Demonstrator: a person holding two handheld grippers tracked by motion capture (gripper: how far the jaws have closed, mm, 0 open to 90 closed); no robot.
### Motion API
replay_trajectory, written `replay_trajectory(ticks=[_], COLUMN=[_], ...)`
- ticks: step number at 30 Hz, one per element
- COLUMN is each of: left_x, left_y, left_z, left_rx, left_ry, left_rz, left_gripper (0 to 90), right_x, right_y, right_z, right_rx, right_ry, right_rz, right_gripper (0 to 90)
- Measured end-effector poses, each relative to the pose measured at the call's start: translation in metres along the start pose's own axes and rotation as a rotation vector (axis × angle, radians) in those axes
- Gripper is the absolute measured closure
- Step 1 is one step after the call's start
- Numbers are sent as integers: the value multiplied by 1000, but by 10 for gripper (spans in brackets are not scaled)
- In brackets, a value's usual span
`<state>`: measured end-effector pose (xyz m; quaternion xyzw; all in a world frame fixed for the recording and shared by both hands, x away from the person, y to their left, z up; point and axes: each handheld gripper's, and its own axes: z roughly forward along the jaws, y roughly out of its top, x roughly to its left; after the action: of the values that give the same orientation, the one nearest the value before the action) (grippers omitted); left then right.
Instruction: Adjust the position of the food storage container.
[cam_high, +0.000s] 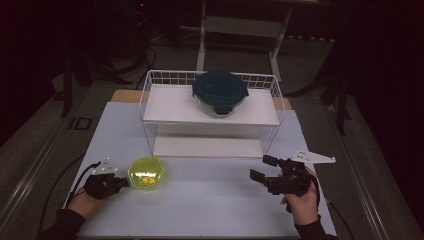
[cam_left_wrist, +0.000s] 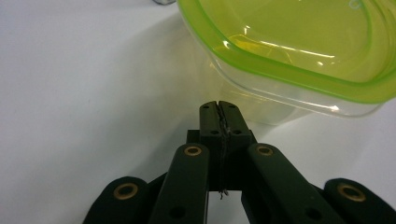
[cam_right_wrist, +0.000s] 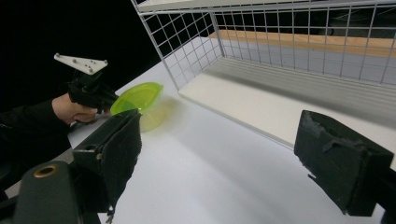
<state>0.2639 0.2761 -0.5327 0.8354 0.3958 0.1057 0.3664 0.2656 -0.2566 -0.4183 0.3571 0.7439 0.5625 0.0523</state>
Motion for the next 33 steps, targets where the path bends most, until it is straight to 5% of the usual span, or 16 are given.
replay_trajectory(ticks=[27, 33], left_x=[-13, -11], left_y=[32, 30], left_z=[34, 28], left_rx=[20, 4], left_ry=[-37, -40], left_rz=[-7, -24], left_gripper=[887, 887], right_x=[-1, -1], right_y=[-2, -3], right_z=[-2, -2], right_rx=[2, 5], right_ry=[6, 4], right_rz=[11, 7], right_gripper=[145, 145])
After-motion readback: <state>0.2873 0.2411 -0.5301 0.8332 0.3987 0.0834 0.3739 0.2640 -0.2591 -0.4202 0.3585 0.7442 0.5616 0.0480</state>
